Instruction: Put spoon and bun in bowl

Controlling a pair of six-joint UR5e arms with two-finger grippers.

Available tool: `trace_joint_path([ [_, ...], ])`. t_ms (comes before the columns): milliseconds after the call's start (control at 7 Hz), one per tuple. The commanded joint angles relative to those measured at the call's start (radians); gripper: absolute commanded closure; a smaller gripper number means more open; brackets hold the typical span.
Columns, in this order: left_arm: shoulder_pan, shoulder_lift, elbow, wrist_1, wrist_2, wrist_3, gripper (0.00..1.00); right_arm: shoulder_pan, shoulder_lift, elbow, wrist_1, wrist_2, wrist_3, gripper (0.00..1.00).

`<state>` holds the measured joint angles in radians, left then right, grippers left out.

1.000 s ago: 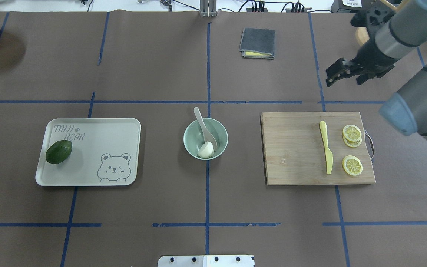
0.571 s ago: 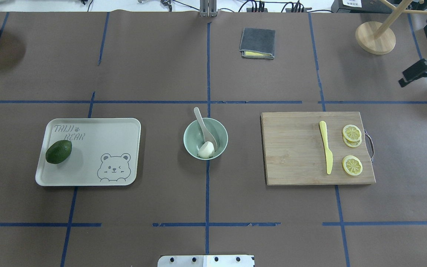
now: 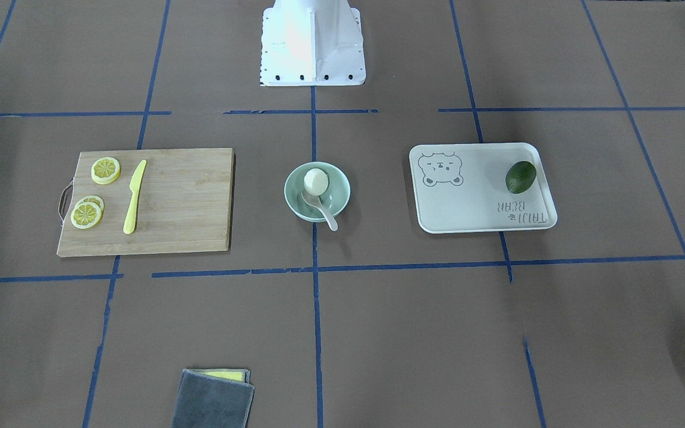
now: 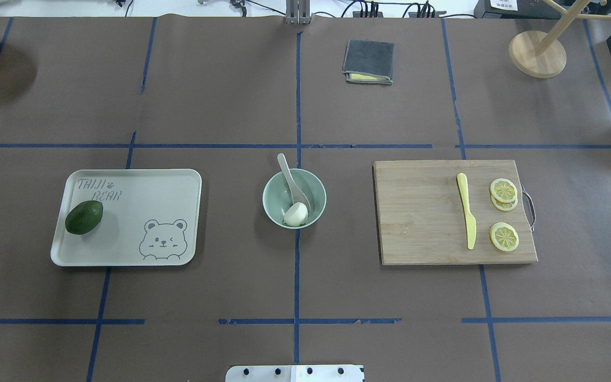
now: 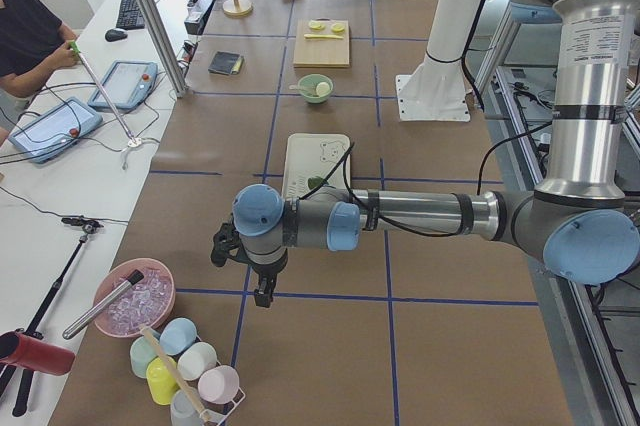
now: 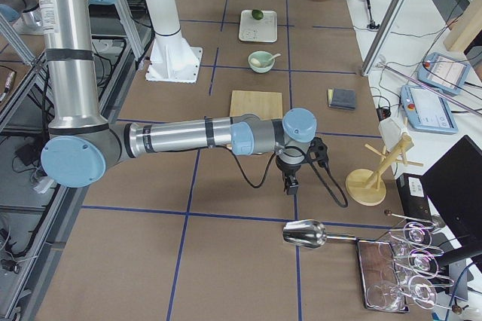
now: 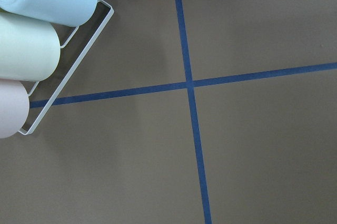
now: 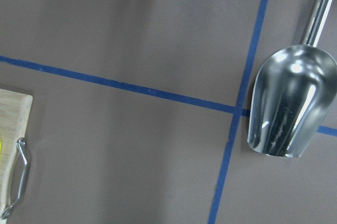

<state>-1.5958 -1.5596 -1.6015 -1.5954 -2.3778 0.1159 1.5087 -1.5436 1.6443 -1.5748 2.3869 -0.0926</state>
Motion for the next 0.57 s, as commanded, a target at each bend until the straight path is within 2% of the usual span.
trace_joint_path([
  [0,0.000,0.004,0.005,-0.001,0.000,0.001,0.00,0.048,-0.044,-0.017,-0.005,-0.050,-0.169,0.00],
  [143,0.000,0.004,0.005,0.000,0.000,0.001,0.00,0.054,-0.049,-0.024,-0.008,-0.061,-0.168,0.00],
  [286,0.000,0.006,0.005,0.000,0.000,-0.001,0.00,0.053,-0.053,-0.034,-0.011,-0.124,-0.164,0.00],
  [429,0.000,0.004,0.003,0.000,0.000,-0.001,0.00,0.053,-0.059,-0.037,0.001,-0.123,-0.157,0.00],
])
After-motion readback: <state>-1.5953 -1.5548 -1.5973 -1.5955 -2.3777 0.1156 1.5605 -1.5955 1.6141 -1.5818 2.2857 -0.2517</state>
